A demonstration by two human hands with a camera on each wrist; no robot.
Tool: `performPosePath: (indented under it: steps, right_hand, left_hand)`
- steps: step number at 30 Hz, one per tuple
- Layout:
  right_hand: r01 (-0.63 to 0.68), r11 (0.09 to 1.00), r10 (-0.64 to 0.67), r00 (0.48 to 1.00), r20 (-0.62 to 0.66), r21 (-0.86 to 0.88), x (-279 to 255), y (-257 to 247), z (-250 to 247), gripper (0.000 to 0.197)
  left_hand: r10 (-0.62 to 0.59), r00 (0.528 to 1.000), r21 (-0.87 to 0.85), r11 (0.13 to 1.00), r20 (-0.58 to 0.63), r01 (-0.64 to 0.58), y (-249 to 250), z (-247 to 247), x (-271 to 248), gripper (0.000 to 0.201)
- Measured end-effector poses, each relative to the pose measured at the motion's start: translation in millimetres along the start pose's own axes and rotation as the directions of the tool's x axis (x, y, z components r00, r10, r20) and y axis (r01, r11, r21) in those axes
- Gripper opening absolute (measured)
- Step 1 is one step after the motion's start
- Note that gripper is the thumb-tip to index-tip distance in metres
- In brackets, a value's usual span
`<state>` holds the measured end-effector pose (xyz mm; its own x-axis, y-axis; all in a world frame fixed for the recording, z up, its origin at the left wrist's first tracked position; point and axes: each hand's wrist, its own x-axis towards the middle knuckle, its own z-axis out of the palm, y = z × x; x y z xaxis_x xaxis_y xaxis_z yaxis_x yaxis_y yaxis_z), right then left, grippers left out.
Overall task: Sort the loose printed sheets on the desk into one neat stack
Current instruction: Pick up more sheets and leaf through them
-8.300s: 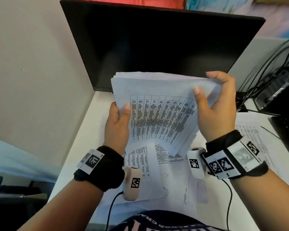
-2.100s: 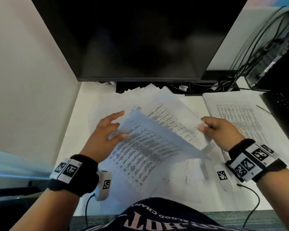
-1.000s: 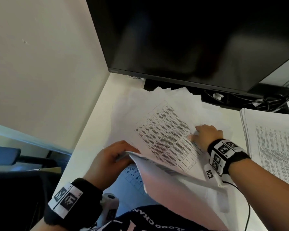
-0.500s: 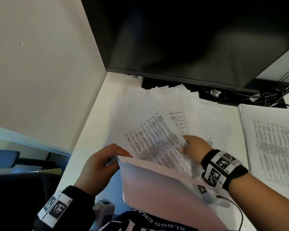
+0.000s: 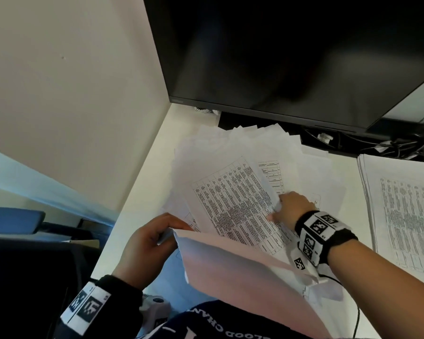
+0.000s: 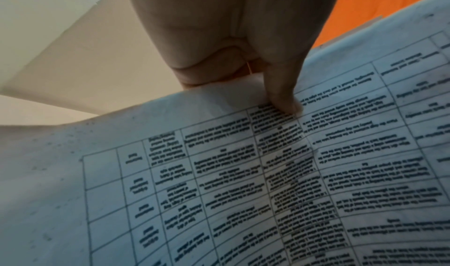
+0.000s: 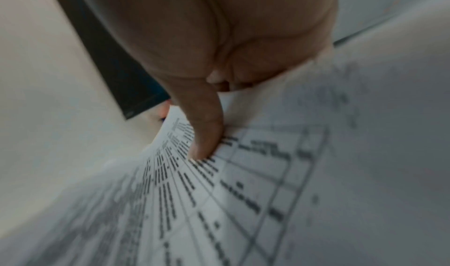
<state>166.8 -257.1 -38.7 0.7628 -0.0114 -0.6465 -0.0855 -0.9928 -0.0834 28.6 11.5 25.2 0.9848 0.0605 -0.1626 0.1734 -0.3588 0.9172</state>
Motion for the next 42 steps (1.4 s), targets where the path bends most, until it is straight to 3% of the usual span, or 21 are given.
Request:
performPosePath:
  steps: [4,7,10,15,18,22,24,26,29,32,36,38,40,42]
  right_hand:
    - [-0.049,0.929,0.071,0.996,-0.046,0.368,-15.5,10.2,-21.8,0.065]
    - [-0.059,0.806,0.16,0.98,-0.121,0.589,-23.9,19.7,-34.6,0.053]
    - [-0.107,0.814,0.189,0.978,-0.086,0.571,-21.4,16.4,-34.4,0.054]
    - [-0.165,0.939,0.165,0.986,0.027,0.303,4.5,-8.3,-9.5,0.078]
    - [-0.174,0.886,0.127,0.983,0.135,0.429,11.6,-18.9,-1.0,0.085]
    - [-0.135,0.857,0.118,0.991,0.066,0.497,10.5,-26.5,6.7,0.067]
    - [-0.077,0.853,0.103,0.994,-0.022,0.516,8.4,-25.0,8.6,0.051]
    - [-0.024,0.837,0.078,0.994,-0.076,0.547,7.6,-14.4,11.2,0.031]
    - [-0.03,0.762,0.105,0.991,-0.078,0.647,-1.5,9.1,11.4,0.037]
    - [-0.073,0.617,0.16,0.987,-0.034,0.783,-13.3,34.1,18.4,0.022]
    - [-0.045,0.243,0.128,0.992,0.014,0.969,-20.3,55.4,30.4,0.021]
    - [-0.017,0.121,0.091,0.996,0.006,0.992,-27.0,53.4,32.0,0.028]
    - [0.035,0.07,0.048,0.998,-0.038,0.997,-34.0,49.8,32.1,0.036]
    - [0.074,0.081,0.018,0.997,-0.076,0.994,-41.6,48.0,31.8,0.039]
  left_hand:
    - [-0.008,1.0,-0.038,0.999,-0.018,0.007,-1.3,-4.4,-7.0,0.036]
    - [-0.011,0.998,-0.096,0.995,-0.057,0.006,0.0,-7.7,-10.8,0.018]
    - [-0.015,0.997,-0.116,0.993,-0.082,0.005,-3.6,-9.9,-12.1,0.023]
    - [0.007,0.995,-0.069,0.998,-0.096,-0.014,-2.2,-11.4,-13.1,0.024]
    - [0.009,0.994,-0.043,0.999,-0.112,-0.014,-3.3,-14.5,-13.0,0.024]
    - [-0.022,0.989,-0.033,0.999,-0.143,0.018,-10.7,-16.8,-10.8,0.027]
    - [-0.051,0.982,-0.05,0.998,-0.179,0.043,-13.4,-17.7,-7.8,0.038]
    - [-0.058,0.974,-0.053,0.997,-0.218,0.048,-8.6,-19.5,-2.6,0.036]
    - [-0.069,0.963,-0.104,0.994,-0.259,0.043,4.3,-23.4,12.7,0.011]
    - [-0.058,0.945,-0.134,0.991,-0.323,0.015,14.7,-26.6,38.5,0.011]
    - [-0.101,0.942,-0.094,0.993,-0.321,0.074,13.5,-11.8,80.1,0.02]
    - [-0.155,0.947,-0.077,0.987,-0.281,0.139,8.6,6.6,95.1,0.023]
    - [-0.201,0.952,-0.082,0.979,-0.229,0.187,7.3,26.6,103.2,0.026]
    - [-0.24,0.951,-0.112,0.969,-0.193,0.222,10.0,44.7,107.0,0.034]
